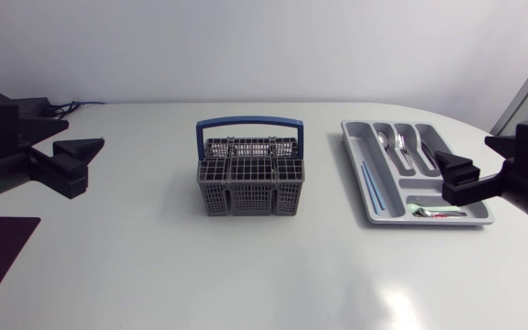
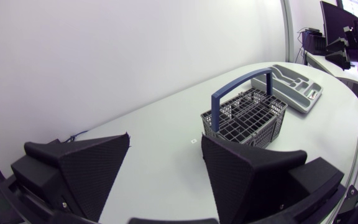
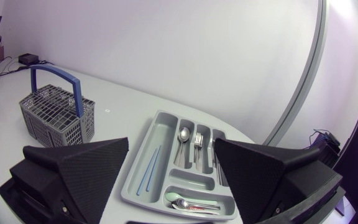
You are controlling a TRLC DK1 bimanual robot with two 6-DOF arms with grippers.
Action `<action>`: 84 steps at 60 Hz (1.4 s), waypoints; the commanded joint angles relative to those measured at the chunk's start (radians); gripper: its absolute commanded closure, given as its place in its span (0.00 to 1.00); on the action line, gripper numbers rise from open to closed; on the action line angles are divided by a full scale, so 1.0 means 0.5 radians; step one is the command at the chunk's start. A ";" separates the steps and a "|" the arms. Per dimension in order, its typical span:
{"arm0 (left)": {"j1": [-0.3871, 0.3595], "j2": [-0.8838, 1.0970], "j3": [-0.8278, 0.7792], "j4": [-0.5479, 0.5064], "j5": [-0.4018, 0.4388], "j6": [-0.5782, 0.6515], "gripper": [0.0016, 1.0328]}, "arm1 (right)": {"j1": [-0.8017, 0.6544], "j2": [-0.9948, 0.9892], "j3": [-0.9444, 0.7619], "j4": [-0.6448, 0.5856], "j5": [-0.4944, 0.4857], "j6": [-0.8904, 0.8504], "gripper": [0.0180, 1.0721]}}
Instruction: Unload the cutlery basket into the drawer organizer.
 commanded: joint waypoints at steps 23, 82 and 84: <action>0.111 -0.469 -0.375 0.189 -0.008 -0.163 0.04 | -0.061 -0.420 -0.213 -0.102 0.001 -0.030 0.04; -0.016 -1.477 -1.291 0.413 -0.490 -0.752 0.04 | 0.040 -1.287 -1.014 0.195 0.099 0.564 0.04; -0.021 -1.508 -1.319 0.419 -0.505 -0.770 0.04 | 0.043 -1.312 -1.038 0.205 0.103 0.583 0.04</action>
